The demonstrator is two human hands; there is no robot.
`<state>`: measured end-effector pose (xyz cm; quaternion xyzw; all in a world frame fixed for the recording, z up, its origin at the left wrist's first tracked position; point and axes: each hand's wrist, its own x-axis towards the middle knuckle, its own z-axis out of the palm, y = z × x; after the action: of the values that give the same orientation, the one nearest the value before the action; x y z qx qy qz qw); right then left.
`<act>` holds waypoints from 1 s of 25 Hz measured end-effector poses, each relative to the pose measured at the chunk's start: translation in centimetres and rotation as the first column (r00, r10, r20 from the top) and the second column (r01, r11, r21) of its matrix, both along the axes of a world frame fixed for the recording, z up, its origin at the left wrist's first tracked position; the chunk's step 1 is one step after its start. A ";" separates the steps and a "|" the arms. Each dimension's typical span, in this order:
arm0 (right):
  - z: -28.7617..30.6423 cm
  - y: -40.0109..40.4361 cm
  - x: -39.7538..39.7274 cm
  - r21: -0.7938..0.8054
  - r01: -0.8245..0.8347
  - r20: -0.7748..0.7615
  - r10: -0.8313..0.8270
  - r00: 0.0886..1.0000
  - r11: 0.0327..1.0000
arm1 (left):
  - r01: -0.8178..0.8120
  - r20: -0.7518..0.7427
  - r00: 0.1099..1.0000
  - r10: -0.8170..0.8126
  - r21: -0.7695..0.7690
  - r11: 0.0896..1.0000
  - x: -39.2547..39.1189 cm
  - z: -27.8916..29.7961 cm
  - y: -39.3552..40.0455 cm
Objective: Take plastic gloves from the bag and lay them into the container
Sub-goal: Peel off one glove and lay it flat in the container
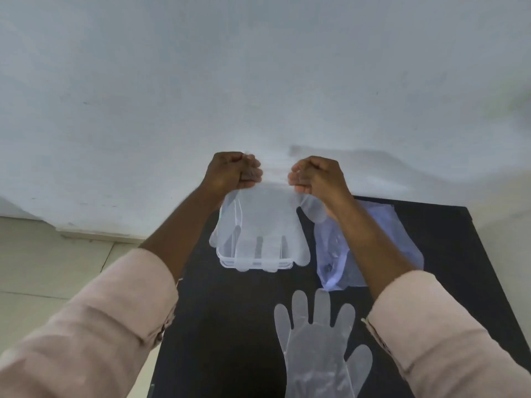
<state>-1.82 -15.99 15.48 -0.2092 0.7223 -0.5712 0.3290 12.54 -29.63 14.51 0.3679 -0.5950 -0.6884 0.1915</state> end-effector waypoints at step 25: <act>-11.4 -2.2 3.7 0.026 0.041 -0.434 -0.026 0.901 0.999 | 0.135 0.151 0.985 -0.082 -0.378 0.916 0.8 -12.3 -3.0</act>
<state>1.88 -18.18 4.11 -0.3127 0.7907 -0.5033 0.1540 13.38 -32.63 2.21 0.3338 -0.7500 -0.5412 0.1822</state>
